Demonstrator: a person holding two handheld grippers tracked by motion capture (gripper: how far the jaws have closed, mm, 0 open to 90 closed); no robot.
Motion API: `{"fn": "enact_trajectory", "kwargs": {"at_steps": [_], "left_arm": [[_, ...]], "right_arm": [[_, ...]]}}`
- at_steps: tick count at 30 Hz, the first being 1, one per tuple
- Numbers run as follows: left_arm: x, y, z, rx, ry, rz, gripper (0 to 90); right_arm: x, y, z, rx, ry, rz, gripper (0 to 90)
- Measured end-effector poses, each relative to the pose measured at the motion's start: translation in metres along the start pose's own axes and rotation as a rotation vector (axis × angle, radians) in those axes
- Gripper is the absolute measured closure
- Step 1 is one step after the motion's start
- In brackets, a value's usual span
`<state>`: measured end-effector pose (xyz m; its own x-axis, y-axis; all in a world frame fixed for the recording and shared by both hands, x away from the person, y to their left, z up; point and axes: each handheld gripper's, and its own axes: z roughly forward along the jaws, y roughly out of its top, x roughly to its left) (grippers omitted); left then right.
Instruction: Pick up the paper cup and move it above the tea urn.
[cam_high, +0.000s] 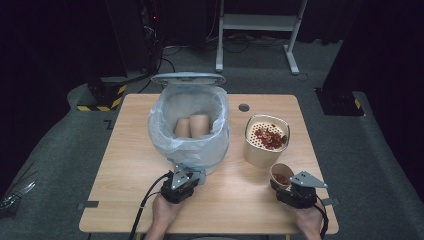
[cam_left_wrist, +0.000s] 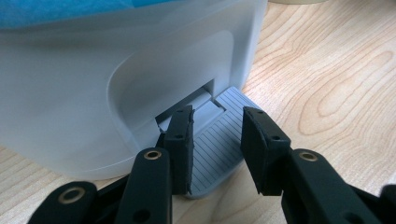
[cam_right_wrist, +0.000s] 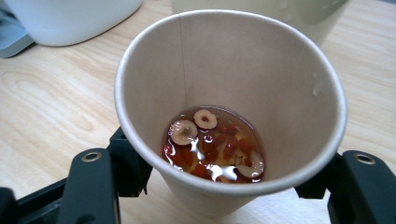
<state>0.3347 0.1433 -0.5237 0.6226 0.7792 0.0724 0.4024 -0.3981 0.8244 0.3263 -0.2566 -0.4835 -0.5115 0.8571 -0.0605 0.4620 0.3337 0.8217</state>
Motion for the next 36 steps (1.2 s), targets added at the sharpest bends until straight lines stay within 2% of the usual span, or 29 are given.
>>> {"fn": "enact_trajectory", "kwargs": {"at_steps": [9, 12, 14, 16, 18, 27, 29, 34, 36], "left_arm": [[0.000, 0.000, 0.000, -0.001, -0.002, 0.000, 63.6], [0.000, 0.000, 0.000, -0.001, -0.003, 0.001, 63.4], [0.000, 0.000, 0.000, -0.001, -0.003, 0.000, 63.3], [0.000, 0.000, 0.000, -0.001, -0.004, 0.002, 62.9], [-0.001, 0.000, 0.000, -0.001, -0.013, -0.006, 62.7], [0.000, 0.000, 0.000, -0.004, -0.007, 0.000, 62.2], [0.000, 0.000, 0.000, -0.003, -0.006, 0.002, 62.2], [0.000, 0.000, 0.000, -0.005, -0.008, -0.001, 62.2], [0.000, 0.000, 0.000, -0.006, -0.008, -0.002, 62.2]], "right_arm": [[-0.013, 0.010, -0.007, -0.001, -0.053, -0.016, 35.1], [-0.023, 0.015, -0.010, 0.004, -0.090, -0.013, 34.9], [-0.024, 0.017, -0.011, 0.007, -0.098, -0.015, 34.9], [-0.029, 0.023, -0.014, 0.015, -0.125, -0.029, 35.0], [-0.032, 0.027, -0.015, 0.020, -0.137, -0.037, 35.1], [-0.048, 0.046, -0.019, 0.045, -0.182, -0.074, 35.1], [-0.049, 0.048, -0.019, 0.048, -0.184, -0.080, 35.1], [-0.049, 0.060, -0.018, 0.079, -0.206, -0.141, 35.4], [-0.051, 0.063, -0.017, 0.088, -0.204, -0.143, 35.4]]}}
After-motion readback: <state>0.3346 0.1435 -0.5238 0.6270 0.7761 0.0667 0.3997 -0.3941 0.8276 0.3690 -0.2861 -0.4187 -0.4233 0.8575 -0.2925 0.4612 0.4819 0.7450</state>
